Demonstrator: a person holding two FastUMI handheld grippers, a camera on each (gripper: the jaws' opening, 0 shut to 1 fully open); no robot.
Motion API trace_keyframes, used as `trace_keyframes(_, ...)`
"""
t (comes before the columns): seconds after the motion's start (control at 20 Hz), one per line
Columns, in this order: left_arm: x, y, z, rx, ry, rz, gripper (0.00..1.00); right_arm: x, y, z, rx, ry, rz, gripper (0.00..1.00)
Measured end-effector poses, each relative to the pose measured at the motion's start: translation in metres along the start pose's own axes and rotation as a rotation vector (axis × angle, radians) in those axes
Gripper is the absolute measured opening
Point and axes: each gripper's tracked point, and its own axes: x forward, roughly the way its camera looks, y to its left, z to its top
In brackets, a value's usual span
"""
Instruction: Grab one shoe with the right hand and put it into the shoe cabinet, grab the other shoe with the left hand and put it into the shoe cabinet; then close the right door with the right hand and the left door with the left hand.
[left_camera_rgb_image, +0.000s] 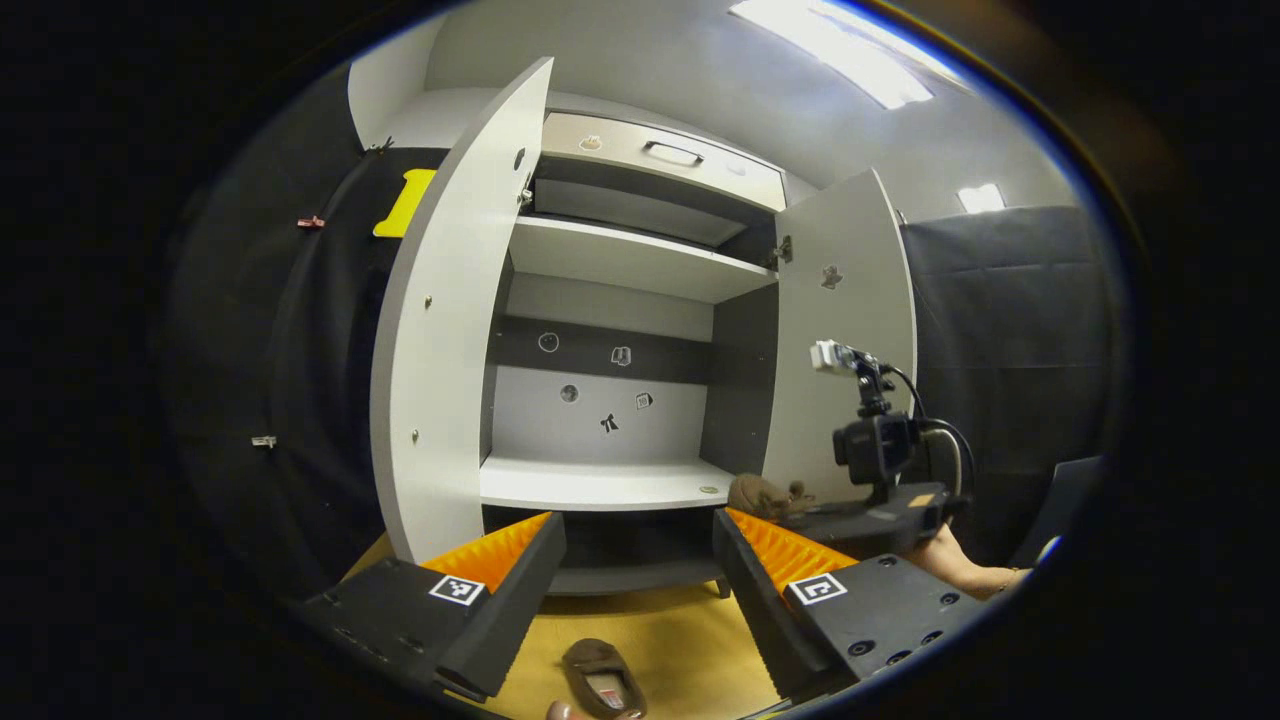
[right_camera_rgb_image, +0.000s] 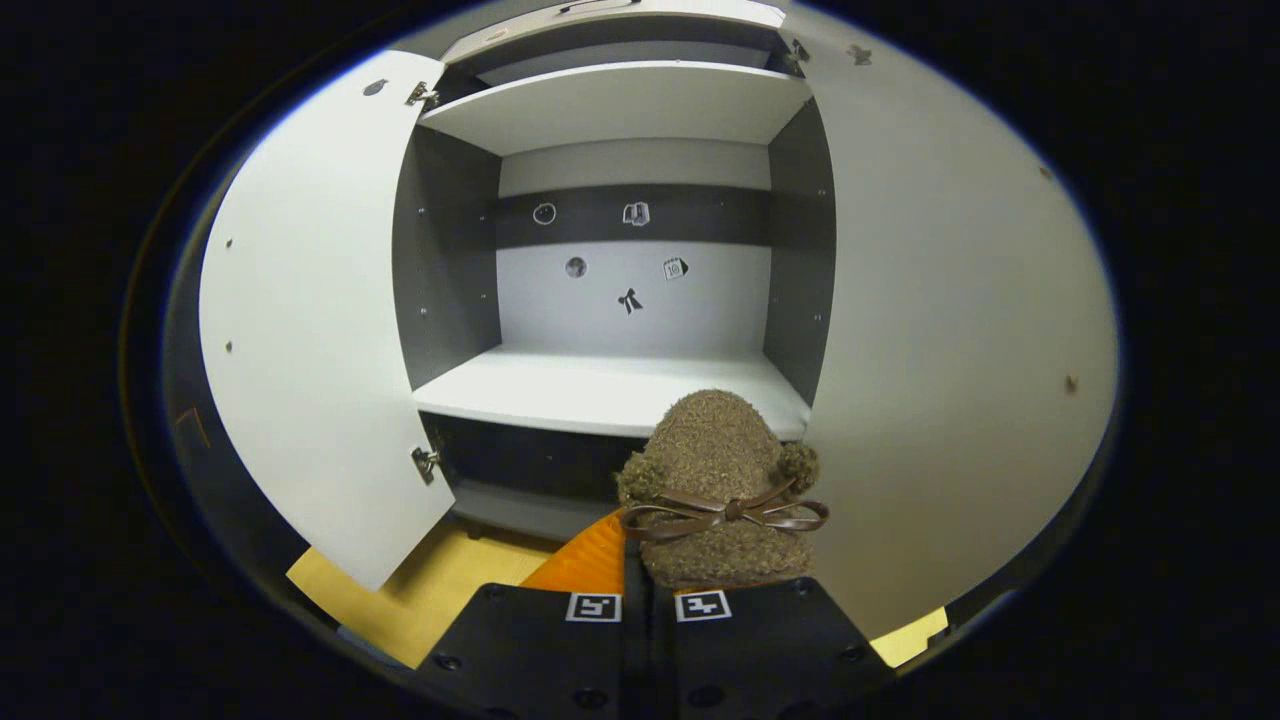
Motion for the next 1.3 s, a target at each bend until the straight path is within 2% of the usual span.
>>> trace_keyframes(0.35,0.018,-0.014,0.005,-0.018,-0.004,0.084,0.94,0.085,0.002,0.088,-0.008,-0.047,0.068,0.05)
trace_keyframes(0.65,0.033,-0.016,-0.002,-0.034,0.023,0.16,0.95,0.164,0.005,0.125,-0.04,-0.024,0.085,0.05)
trace_keyframes(0.8,0.036,-0.014,-0.003,-0.045,0.032,0.188,0.95,0.198,0.002,0.129,-0.036,0.008,0.076,0.05)
trace_keyframes(1.0,0.037,-0.007,0.01,-0.012,0.016,0.227,0.95,0.236,-0.007,0.123,-0.02,0.076,0.053,0.05)
trace_keyframes(1.3,0.032,0.006,0.012,0.055,0.044,0.285,0.95,0.285,-0.02,0.092,0.03,0.205,0.007,0.05)
